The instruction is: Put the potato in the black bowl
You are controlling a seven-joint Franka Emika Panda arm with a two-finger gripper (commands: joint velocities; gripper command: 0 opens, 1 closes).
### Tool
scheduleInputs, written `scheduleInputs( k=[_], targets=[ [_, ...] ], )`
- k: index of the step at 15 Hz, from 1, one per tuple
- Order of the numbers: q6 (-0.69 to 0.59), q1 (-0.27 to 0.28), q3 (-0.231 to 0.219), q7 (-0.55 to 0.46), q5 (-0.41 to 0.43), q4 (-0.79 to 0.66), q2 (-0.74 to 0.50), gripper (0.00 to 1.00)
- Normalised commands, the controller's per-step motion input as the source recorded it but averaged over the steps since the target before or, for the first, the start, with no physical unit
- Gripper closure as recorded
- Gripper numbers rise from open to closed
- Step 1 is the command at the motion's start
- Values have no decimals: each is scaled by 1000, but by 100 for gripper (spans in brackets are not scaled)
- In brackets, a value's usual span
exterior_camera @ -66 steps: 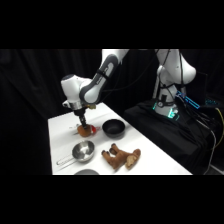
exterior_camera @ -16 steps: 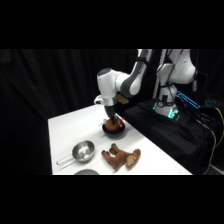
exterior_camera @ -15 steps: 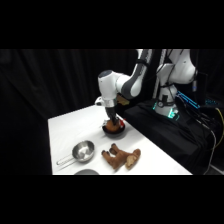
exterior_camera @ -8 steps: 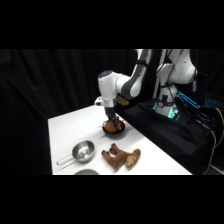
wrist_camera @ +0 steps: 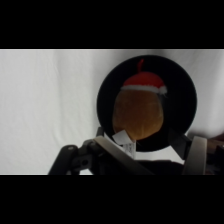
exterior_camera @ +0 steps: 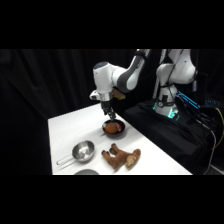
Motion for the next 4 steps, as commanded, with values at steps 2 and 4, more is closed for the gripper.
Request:
scheduleInputs(
  k=[2, 4],
  targets=[
    [-458, 28, 28, -13, -61, 118, -294, 0],
    [-430, 14, 55, -144, 81, 153, -221, 0]
  ],
)
